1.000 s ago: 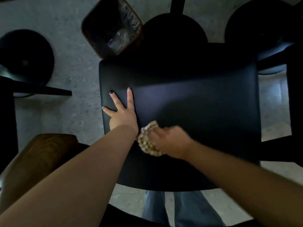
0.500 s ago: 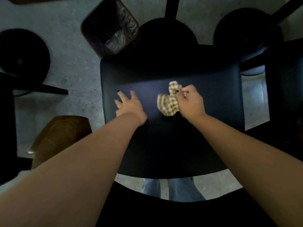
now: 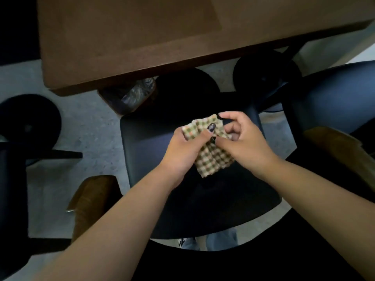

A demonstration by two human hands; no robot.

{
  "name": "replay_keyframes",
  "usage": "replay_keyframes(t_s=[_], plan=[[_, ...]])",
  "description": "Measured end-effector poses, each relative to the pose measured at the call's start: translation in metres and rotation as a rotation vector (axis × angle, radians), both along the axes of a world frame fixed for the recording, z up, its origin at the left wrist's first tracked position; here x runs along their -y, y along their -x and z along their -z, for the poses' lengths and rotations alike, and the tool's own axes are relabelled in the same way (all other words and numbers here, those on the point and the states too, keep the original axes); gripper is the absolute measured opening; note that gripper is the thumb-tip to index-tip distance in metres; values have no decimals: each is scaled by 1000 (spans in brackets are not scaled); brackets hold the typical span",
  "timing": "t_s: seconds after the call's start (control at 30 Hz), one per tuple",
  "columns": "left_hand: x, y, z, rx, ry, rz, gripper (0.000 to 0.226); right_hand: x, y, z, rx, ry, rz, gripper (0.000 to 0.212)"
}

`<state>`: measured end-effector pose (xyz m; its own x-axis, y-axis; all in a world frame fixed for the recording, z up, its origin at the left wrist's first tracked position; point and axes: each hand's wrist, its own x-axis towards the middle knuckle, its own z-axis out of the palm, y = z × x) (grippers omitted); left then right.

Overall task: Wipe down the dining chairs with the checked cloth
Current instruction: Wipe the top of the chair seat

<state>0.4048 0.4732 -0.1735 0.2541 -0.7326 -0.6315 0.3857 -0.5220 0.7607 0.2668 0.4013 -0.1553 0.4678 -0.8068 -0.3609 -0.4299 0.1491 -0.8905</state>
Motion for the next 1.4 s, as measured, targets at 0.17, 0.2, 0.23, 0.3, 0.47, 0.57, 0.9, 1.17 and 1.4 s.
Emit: replay_keyframes(t_s=[0.17,0.2,0.23,0.3,0.47,0.57,0.9,1.17,1.4], plan=[[0,23,-2,189,-11,-163,14,-1,10,-4,-33,-235,25,28],[-2,25,-2,200,6,-179,7,4,8,-4,-76,-201,-25,25],[-3,25,-2,194,23,-208,4,9,6,-4,-115,-143,-68,26],[-4,22,-3,125,61,-267,6,19,1,-8,-151,-77,-153,35],[-7,14,-11,65,146,-223,23,35,9,-8,-45,-249,-190,51],[-8,10,-16,72,157,-155,28,38,14,-6,28,-396,-229,50],[-19,29,-6,-93,-31,-190,34,30,17,0,-284,-120,-195,18],[22,69,41,433,-179,-37,24,81,92,-48,-1073,399,-629,32],[88,116,103,1095,82,813,82,102,116,-37,-932,179,-444,30]])
